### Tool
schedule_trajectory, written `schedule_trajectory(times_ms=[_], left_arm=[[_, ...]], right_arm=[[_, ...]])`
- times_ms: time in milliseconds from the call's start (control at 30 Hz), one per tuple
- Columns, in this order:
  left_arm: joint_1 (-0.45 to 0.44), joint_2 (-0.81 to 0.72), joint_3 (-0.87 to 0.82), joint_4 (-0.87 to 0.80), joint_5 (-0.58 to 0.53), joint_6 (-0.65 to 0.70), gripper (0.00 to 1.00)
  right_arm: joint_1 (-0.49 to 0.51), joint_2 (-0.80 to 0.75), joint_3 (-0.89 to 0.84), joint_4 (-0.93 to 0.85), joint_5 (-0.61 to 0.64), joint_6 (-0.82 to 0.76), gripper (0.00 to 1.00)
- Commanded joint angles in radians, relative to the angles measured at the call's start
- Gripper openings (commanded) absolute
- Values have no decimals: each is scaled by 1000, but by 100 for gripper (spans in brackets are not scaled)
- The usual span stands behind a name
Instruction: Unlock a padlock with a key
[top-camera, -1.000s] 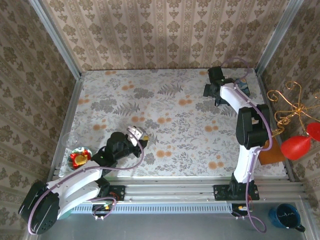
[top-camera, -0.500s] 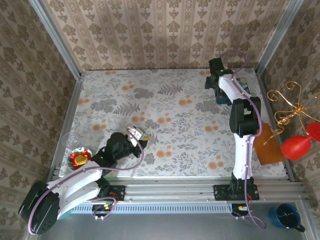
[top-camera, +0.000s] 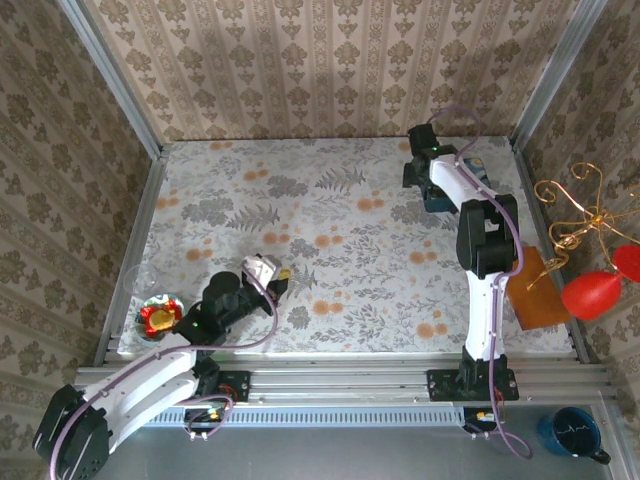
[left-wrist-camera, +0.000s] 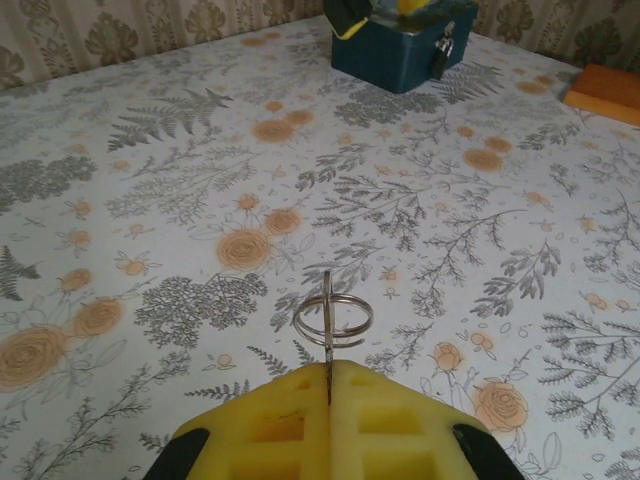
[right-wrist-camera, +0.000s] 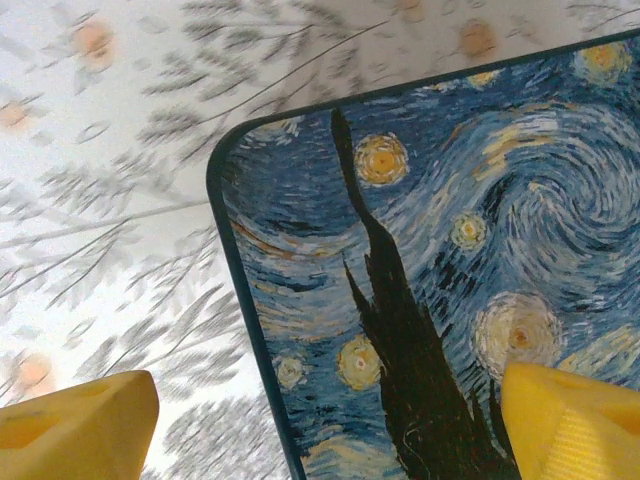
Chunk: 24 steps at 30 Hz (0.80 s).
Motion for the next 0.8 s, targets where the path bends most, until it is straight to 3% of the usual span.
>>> schedule_trajectory(times_ms=[0, 367, 533, 633, 767], left_arm=[[10, -16, -12, -2, -24, 11, 0], [16, -37, -18, -9, -38, 8, 0], [19, -45, -17, -12, -30, 5, 0], [21, -73, -24, -17, -27, 2, 0], [22, -108, -37, -16, -32, -4, 0]], right_arm=[[78, -1, -86, -63, -153, 37, 89], [335, -137, -291, 29, -205, 150, 88], [494, -158, -319, 52, -304, 203, 75], [576, -197, -346, 72, -299, 232, 75], [603, -254, -379, 96, -301, 259, 75]])
